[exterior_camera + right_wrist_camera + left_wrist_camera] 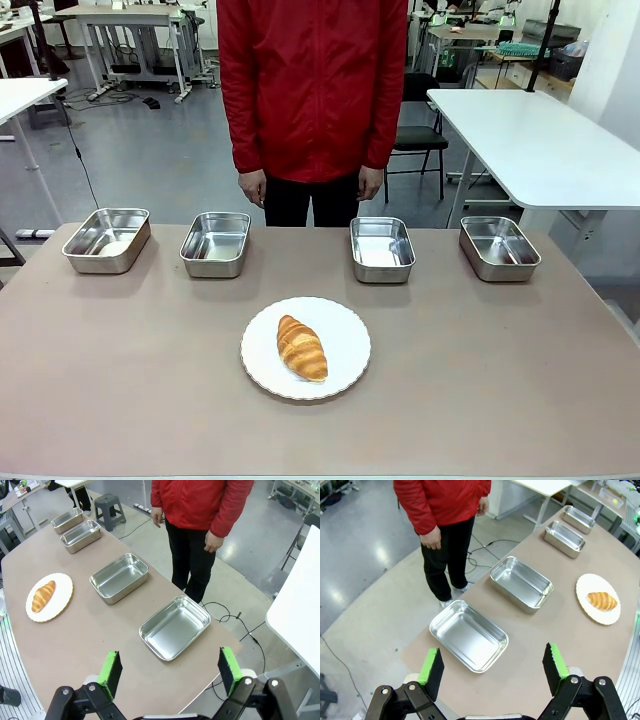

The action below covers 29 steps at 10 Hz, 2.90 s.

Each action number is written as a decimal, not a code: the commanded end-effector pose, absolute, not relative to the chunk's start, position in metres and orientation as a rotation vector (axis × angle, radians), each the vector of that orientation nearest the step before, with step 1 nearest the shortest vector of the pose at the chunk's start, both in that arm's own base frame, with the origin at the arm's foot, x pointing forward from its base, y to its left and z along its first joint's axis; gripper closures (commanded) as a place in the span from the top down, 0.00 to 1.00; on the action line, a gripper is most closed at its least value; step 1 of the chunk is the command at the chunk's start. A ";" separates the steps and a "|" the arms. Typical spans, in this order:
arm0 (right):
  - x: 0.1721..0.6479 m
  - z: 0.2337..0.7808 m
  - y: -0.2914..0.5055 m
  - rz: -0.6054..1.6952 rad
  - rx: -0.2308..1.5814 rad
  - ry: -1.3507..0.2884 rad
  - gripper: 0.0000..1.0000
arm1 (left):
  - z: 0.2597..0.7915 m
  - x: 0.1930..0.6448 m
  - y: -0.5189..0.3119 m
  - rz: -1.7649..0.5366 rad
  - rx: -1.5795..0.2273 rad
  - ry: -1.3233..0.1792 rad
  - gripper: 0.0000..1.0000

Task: Place the bread in the container.
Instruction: Place the Butter Roll into the Airtight Container indicated by the human.

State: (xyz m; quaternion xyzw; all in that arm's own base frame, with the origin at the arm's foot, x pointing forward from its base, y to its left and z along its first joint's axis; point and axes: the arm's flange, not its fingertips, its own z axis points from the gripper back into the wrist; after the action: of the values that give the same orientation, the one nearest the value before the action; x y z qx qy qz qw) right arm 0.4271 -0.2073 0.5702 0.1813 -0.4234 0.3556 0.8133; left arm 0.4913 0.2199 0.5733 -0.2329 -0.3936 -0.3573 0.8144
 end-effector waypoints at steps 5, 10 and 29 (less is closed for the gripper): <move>0.427 0.570 -0.207 0.764 0.391 -0.908 1.00 | 0.575 0.490 0.220 -0.777 -0.499 -0.844 1.00; 0.427 0.570 -0.207 0.764 0.391 -0.908 1.00 | 0.575 0.490 0.220 -0.777 -0.499 -0.844 1.00; 0.427 0.570 -0.207 0.764 0.391 -0.908 1.00 | 0.575 0.490 0.220 -0.777 -0.499 -0.844 1.00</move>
State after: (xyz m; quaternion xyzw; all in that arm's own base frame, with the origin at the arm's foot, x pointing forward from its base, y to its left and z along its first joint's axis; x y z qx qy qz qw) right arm 0.4271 -0.2073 0.5702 0.1814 -0.4233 0.3556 0.8133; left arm 0.4913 0.2199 0.5733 -0.2329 -0.3936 -0.3573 0.8143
